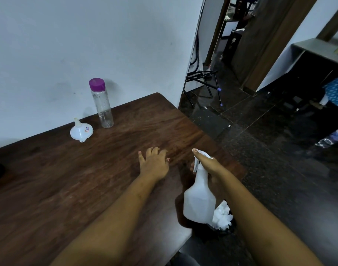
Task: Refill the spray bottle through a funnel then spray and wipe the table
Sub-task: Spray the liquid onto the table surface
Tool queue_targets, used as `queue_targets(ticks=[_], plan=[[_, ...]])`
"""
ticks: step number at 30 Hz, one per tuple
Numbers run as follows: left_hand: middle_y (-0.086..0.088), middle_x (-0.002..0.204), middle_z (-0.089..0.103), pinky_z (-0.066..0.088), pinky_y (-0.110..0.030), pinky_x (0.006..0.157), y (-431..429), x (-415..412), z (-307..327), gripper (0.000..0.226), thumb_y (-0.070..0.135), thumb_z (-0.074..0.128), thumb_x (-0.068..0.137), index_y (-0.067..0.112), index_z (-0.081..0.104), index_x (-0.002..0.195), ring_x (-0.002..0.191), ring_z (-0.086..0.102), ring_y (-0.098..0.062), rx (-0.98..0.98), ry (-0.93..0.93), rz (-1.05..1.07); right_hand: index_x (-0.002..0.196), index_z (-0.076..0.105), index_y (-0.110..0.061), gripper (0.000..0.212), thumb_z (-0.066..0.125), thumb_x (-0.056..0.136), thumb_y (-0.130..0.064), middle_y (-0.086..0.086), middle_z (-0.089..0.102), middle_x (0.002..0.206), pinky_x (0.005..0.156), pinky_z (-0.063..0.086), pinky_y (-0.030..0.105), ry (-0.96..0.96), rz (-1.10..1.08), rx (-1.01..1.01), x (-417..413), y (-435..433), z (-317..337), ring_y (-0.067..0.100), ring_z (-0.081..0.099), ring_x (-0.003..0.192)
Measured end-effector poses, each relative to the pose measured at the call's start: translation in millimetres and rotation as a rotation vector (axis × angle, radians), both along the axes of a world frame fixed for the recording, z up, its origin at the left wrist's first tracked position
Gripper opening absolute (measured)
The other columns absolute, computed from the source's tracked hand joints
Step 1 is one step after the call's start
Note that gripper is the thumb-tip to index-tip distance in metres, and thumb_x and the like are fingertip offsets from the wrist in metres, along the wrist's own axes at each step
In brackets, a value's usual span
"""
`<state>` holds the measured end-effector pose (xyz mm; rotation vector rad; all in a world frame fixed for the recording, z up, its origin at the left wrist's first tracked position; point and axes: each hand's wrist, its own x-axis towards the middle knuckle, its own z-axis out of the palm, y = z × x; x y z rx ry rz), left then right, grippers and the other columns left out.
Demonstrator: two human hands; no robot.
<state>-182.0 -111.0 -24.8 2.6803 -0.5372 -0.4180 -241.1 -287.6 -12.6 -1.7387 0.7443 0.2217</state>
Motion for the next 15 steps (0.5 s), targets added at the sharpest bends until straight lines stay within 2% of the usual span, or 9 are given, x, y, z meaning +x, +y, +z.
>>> queue_targets(ticks=[2, 5, 7, 10, 13, 15], plan=[[-0.003, 0.149, 0.03, -0.002, -0.058, 0.112, 1.6, 1.0, 0.3, 0.042, 0.035, 0.035, 0.098, 0.025, 0.038, 0.138, 0.143, 0.013, -0.025, 0.002, -0.002, 0.003, 0.115, 0.058, -0.026, 0.026, 0.049, 0.096, -0.041, 0.01, 0.062, 0.078, 0.062, 0.052, 0.03, -0.035, -0.099, 0.033, 0.9, 4.3, 1.6, 0.021, 0.062, 0.073], [-0.002, 0.149, 0.03, -0.002, -0.058, 0.112, 3.9, 2.3, 1.5, 0.042, 0.035, 0.035, 0.098, 0.025, 0.038, 0.138, 0.143, 0.012, -0.025, -0.007, -0.008, 0.002, 0.124, 0.058, -0.018, 0.038, 0.051, 0.095, -0.041, 0.01, 0.06, 0.083, 0.068, 0.054, 0.033, -0.006, -0.129, -0.005, 3.5, 8.4, 2.6, 0.023, 0.06, 0.077], [-0.002, 0.148, 0.031, -0.002, -0.058, 0.112, 4.5, 3.5, 2.3, 0.041, 0.034, 0.035, 0.098, 0.025, 0.039, 0.138, 0.143, 0.012, -0.025, -0.02, -0.007, 0.005, 0.128, 0.056, -0.02, 0.039, 0.05, 0.096, -0.041, 0.01, 0.06, 0.087, 0.073, 0.054, 0.034, -0.005, -0.124, -0.028, 3.3, 8.5, 3.6, 0.023, 0.059, 0.081], [-0.002, 0.148, 0.031, -0.002, -0.058, 0.113, 1.8, 4.0, 2.3, 0.041, 0.034, 0.035, 0.098, 0.025, 0.039, 0.137, 0.142, 0.012, -0.025, -0.035, 0.005, 0.005, 0.129, 0.054, -0.025, 0.039, 0.052, 0.095, -0.043, 0.011, 0.061, 0.094, 0.078, 0.055, 0.036, -0.045, -0.141, 0.07, -5.9, 4.5, 9.1, 0.025, 0.061, 0.088], [-0.002, 0.147, 0.032, -0.002, -0.057, 0.113, -4.7, 0.8, 1.5, 0.041, 0.034, 0.036, 0.098, 0.025, 0.039, 0.138, 0.142, 0.015, -0.024, -0.069, -0.008, -0.013, 0.119, 0.059, -0.026, 0.031, 0.055, 0.093, -0.043, 0.009, 0.064, 0.101, 0.084, 0.056, 0.037, -0.136, -0.076, 0.178, -14.0, 0.4, 12.5, 0.025, 0.063, 0.098], [0.0, 0.146, 0.034, -0.002, -0.056, 0.114, -9.7, -0.4, 1.4, 0.04, 0.033, 0.038, 0.097, 0.027, 0.039, 0.137, 0.141, 0.017, -0.022, -0.107, -0.029, -0.023, 0.094, 0.067, -0.016, 0.022, 0.058, 0.092, -0.036, 0.005, 0.07, 0.083, 0.074, 0.058, 0.03, -0.238, -0.112, 0.169, -14.1, 2.7, 14.1, 0.023, 0.067, 0.086]])
